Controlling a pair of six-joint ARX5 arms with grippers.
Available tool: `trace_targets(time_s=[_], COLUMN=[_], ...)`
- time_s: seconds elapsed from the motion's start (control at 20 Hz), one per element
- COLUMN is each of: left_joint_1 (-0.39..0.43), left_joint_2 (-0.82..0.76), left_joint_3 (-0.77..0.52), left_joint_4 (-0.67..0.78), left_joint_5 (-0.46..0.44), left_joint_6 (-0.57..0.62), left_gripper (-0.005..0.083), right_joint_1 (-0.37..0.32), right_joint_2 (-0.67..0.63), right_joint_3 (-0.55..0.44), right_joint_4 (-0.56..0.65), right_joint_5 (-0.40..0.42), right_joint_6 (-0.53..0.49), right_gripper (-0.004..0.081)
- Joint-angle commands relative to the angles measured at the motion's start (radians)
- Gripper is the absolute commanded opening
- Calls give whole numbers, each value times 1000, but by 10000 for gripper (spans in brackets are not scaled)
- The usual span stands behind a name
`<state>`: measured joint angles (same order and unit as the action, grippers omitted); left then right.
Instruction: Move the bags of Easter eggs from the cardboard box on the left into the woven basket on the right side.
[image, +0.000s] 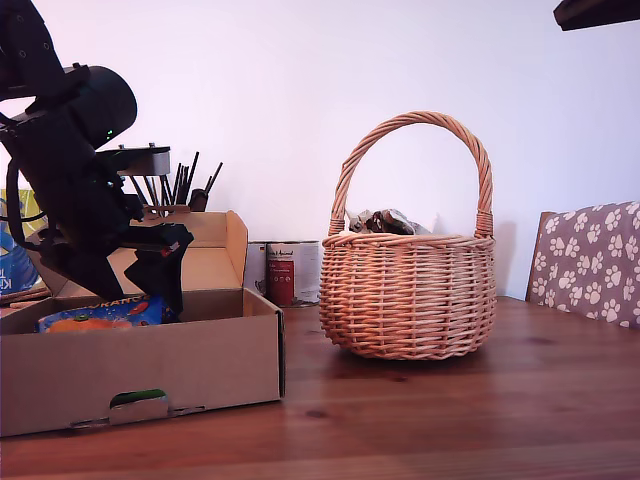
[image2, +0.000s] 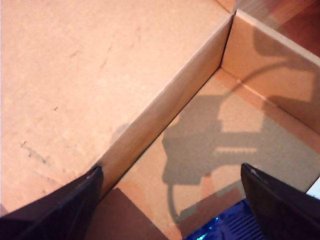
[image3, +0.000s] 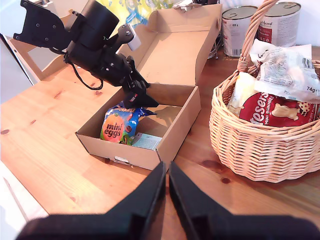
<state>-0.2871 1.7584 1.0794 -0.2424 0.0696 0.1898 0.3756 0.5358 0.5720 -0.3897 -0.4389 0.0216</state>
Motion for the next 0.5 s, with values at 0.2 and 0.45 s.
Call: trace_targets(time_s=[0.2,0.45], left_joint_1=[-21,-26], left_joint_2=[-122,-164], left_joint_3=[-11,-11], left_joint_4=[28,-81], left_joint_5=[133,193], left_joint_6=[-6,119], left_gripper=[767,767], right_joint_1=[-10,-10], right_joint_2=[24,61], right_joint_3=[-18,-18], right_joint_4=[7,10], right_joint_5=[12,30], right_joint_6=[-3,-3], right_gripper=[-5,-5])
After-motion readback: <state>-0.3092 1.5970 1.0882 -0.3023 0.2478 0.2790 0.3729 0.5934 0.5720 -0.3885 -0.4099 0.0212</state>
